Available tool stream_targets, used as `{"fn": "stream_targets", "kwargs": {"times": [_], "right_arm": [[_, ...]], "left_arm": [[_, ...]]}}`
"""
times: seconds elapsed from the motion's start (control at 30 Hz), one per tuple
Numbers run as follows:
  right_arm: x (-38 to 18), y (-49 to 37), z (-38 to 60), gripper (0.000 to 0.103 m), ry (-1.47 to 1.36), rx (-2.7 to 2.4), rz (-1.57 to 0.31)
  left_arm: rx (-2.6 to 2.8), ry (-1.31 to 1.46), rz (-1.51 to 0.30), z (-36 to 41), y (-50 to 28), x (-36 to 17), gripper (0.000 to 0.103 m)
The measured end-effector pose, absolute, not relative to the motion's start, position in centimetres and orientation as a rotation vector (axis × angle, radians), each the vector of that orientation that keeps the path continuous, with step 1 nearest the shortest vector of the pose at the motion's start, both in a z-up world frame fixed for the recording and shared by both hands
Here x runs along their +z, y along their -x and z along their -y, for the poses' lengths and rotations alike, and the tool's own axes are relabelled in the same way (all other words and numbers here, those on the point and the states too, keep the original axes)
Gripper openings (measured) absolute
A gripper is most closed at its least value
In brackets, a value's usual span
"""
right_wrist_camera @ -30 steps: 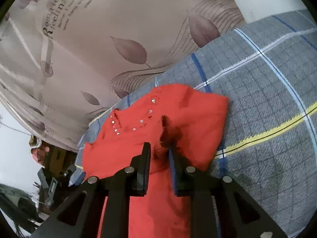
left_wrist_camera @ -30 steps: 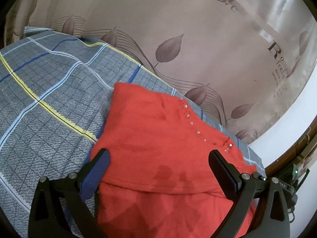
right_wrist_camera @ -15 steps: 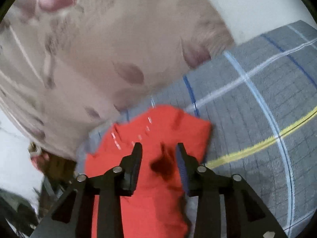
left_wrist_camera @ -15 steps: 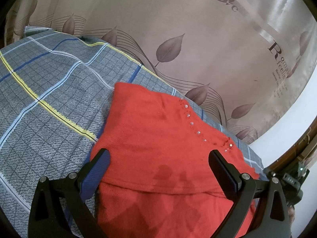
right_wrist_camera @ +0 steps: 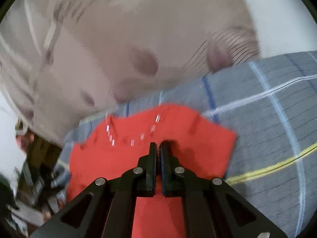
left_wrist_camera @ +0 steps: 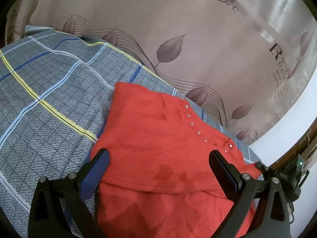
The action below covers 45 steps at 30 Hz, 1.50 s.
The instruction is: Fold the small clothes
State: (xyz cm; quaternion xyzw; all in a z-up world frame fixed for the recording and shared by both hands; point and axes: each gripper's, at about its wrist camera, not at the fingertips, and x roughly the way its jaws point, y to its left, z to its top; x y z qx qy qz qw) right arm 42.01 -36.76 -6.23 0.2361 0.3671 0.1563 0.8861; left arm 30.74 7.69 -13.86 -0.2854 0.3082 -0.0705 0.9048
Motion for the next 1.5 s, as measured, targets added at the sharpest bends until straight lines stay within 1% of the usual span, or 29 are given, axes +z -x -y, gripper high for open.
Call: {"fn": "stream_targets", "kwargs": {"times": [0.17, 0.27, 0.3, 0.33, 0.37, 0.4, 0.43, 0.47, 0.5, 0.53, 0.63, 0.67, 0.7, 0.73, 0.77, 0.83, 0.9, 1.03, 1.1, 1.17, 1.23, 1.3, 1.4, 1.5], "right_arm": [[-9.0, -43.0, 39.2, 0.002, -0.58, 0.272, -0.824], [-9.4, -42.7, 39.5, 0.002, -0.626, 0.323, -0.82], [-9.2, -42.5, 39.5, 0.004, -0.647, 0.348, -0.815], [-9.1, -42.4, 39.7, 0.008, -0.663, 0.348, -0.811], [-8.9, -42.3, 39.8, 0.011, -0.68, 0.357, -0.808], [-8.9, -42.4, 39.9, 0.015, -0.694, 0.373, -0.812], [-8.8, -42.4, 39.9, 0.031, -0.699, 0.386, -0.822], [-8.7, -42.4, 39.9, 0.051, -0.693, 0.385, -0.828], [-8.6, -42.3, 39.7, 0.059, -0.682, 0.386, -0.835], [-8.5, -42.3, 39.3, 0.061, -0.677, 0.406, -0.839], [-7.9, -42.5, 37.4, 0.061, -0.622, 0.465, -0.846], [-7.9, -42.7, 36.5, 0.055, -0.586, 0.465, -0.858], [-8.0, -43.0, 35.6, 0.045, -0.556, 0.466, -0.874], [-8.2, -43.4, 34.8, 0.018, -0.517, 0.466, -0.9], [-8.3, -43.5, 34.2, 0.008, -0.481, 0.45, -0.914], [-8.4, -43.7, 33.6, 0.007, -0.435, 0.419, -0.909], [-8.3, -43.7, 34.1, 0.006, -0.447, 0.384, -0.885], [-6.3, -42.8, 36.7, 0.006, -0.572, 0.369, -0.742], [-6.8, -43.2, 37.1, 0.006, -0.583, 0.357, -0.765], [-8.7, -43.9, 37.2, 0.006, -0.586, 0.337, -0.831], [-10.0, -44.3, 37.6, 0.006, -0.626, 0.325, -0.854], [-10.2, -44.2, 38.3, 0.006, -0.663, 0.34, -0.842], [-10.1, -44.3, 38.1, 0.007, -0.634, 0.34, -0.861], [-10.6, -44.6, 38.0, 0.01, -0.651, 0.327, -0.887]], "left_arm": [[-0.141, 0.591, -0.637, -7.7, -30.7, -13.9, 0.1], [-0.142, 0.594, -0.636, -7.7, -30.7, -13.9, 0.1], [-0.142, 0.595, -0.635, -7.7, -30.8, -13.9, 0.1], [-0.141, 0.596, -0.635, -7.8, -30.8, -13.8, 0.1], [-0.141, 0.596, -0.635, -7.7, -30.8, -13.8, 0.1], [-0.14, 0.596, -0.635, -7.7, -30.8, -13.8, 0.1], [-0.14, 0.596, -0.635, -7.7, -30.8, -13.8, 0.1], [-0.14, 0.596, -0.635, -7.7, -30.8, -13.8, 0.1], [-0.14, 0.597, -0.634, -7.7, -30.7, -13.8, 0.1], [-0.14, 0.596, -0.634, -7.7, -30.7, -13.8, 0.1], [-0.14, 0.597, -0.634, -7.8, -30.8, -13.8, 0.1], [-0.139, 0.597, -0.634, -7.7, -30.7, -13.8, 0.1], [-0.139, 0.597, -0.634, -7.8, -30.8, -13.8, 0.1], [-0.14, 0.597, -0.634, -7.8, -30.8, -13.8, 0.1], [-0.14, 0.597, -0.634, -7.8, -30.8, -13.8, 0.1], [-0.14, 0.598, -0.633, -7.8, -30.8, -13.8, 0.1], [-0.139, 0.598, -0.633, -7.9, -30.8, -13.8, 0.1], [-0.115, 0.608, -0.603, -8.3, -30.4, -13.5, 0.1], [-0.094, 0.625, -0.618, -8.6, -30.6, -13.8, 0.101], [-0.085, 0.661, -0.659, -9.1, -31.1, -14.4, 0.101], [-0.084, 0.682, -0.642, -9.4, -31.0, -14.5, 0.101], [-0.075, 0.678, -0.645, -9.4, -31.0, -14.6, 0.101], [-0.07, 0.664, -0.648, -9.1, -31.0, -14.6, 0.101], [-0.06, 0.662, -0.647, -9.1, -31.0, -14.5, 0.101]]}}
